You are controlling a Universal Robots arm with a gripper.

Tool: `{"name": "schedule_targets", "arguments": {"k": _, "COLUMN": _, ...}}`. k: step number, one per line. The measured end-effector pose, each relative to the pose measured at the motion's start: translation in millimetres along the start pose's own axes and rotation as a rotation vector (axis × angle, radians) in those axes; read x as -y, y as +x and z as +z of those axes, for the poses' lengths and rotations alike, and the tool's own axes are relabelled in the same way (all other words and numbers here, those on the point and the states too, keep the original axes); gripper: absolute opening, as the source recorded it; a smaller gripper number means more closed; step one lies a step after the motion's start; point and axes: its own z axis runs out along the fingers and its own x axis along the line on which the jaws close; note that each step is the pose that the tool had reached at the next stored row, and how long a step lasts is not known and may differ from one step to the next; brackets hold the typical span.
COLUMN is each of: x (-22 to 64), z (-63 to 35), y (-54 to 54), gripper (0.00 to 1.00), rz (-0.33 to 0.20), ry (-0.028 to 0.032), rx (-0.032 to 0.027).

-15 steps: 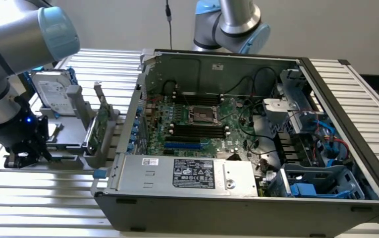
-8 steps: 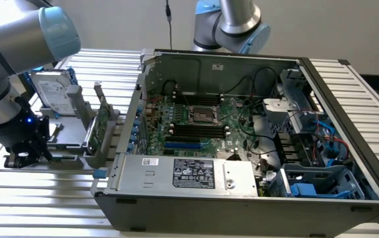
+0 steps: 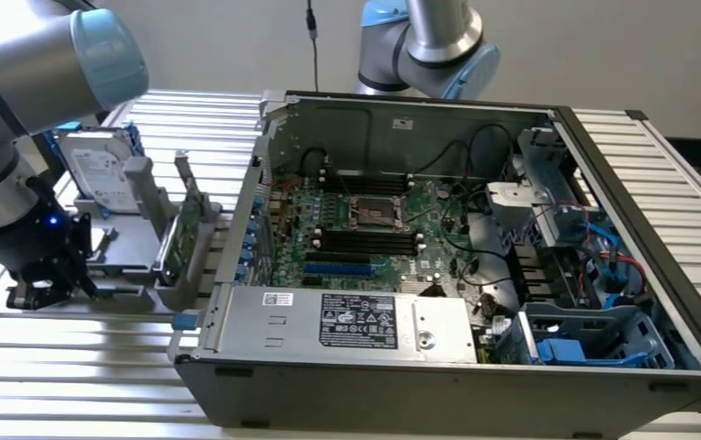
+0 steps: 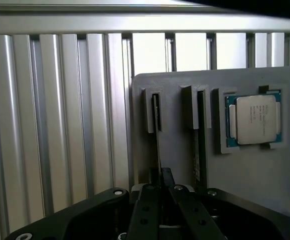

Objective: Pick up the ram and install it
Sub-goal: 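Pick up the ram and move it above insertion slot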

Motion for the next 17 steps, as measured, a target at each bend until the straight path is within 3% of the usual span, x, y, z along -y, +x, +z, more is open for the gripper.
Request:
{"name": "schedule_targets", "arguments": {"k": 12, "x": -0.1, "z": -1.6, "y": -1.0, "gripper": 0.13, "rz": 0.0, "ry": 0.0, "rx": -0.0008}}
{"name": "schedule_targets", "arguments": {"k": 17, "x": -0.1, "z": 0.7, "y": -1.4, "gripper": 0.13, "rz": 0.0, "ry": 0.0005, "rx": -0.0089}}
